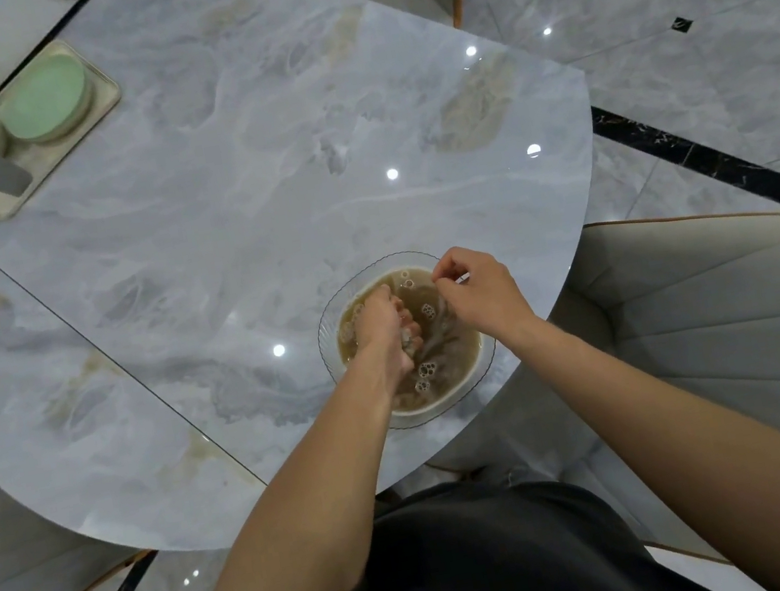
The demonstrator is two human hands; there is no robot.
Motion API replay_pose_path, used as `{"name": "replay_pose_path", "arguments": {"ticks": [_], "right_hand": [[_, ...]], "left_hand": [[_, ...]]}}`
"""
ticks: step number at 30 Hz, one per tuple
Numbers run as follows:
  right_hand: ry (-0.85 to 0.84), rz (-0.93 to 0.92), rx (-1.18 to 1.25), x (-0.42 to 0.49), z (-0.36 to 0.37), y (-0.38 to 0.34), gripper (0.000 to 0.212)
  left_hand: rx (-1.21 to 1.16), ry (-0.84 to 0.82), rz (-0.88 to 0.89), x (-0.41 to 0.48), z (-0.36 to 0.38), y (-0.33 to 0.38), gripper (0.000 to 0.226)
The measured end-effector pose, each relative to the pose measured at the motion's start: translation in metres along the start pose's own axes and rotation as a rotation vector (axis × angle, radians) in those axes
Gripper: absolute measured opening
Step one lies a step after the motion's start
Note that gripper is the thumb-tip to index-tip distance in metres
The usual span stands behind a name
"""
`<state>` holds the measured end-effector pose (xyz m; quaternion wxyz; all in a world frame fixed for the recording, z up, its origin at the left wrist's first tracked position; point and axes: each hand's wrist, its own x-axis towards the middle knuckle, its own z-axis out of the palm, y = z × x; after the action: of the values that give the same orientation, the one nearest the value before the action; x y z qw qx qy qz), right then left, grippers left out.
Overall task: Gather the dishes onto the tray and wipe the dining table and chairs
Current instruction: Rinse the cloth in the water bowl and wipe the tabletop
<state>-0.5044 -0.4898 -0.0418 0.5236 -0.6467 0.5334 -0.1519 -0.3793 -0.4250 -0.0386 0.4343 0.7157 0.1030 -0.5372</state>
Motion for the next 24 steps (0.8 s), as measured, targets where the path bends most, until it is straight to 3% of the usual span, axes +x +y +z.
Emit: {"name": "replay_pose_path", "arguments": {"ticks": [12, 16, 19, 24], "right_hand": [[0.017, 0.01, 0.028, 0.001, 0.0, -0.004, 0.009], [0.028, 0.026, 0.04, 0.003, -0.001, -0.005, 0.011], [0.037, 0.027, 0.058, 0.003, -0.003, -0.005, 0.012], [0.046, 0.037, 0.075, 0.004, -0.006, -0.006, 0.013]], "left_hand": [[-0.003, 0.008, 0.035, -0.001, 0.002, 0.005, 0.042], [-0.013, -0.164, 0.023, 0.002, -0.008, 0.009, 0.045], [-0.035, -0.331, 0.045, -0.001, -0.018, 0.013, 0.012], [-0.065, -0.46, 0.081, 0.003, -0.034, 0.008, 0.017]]}}
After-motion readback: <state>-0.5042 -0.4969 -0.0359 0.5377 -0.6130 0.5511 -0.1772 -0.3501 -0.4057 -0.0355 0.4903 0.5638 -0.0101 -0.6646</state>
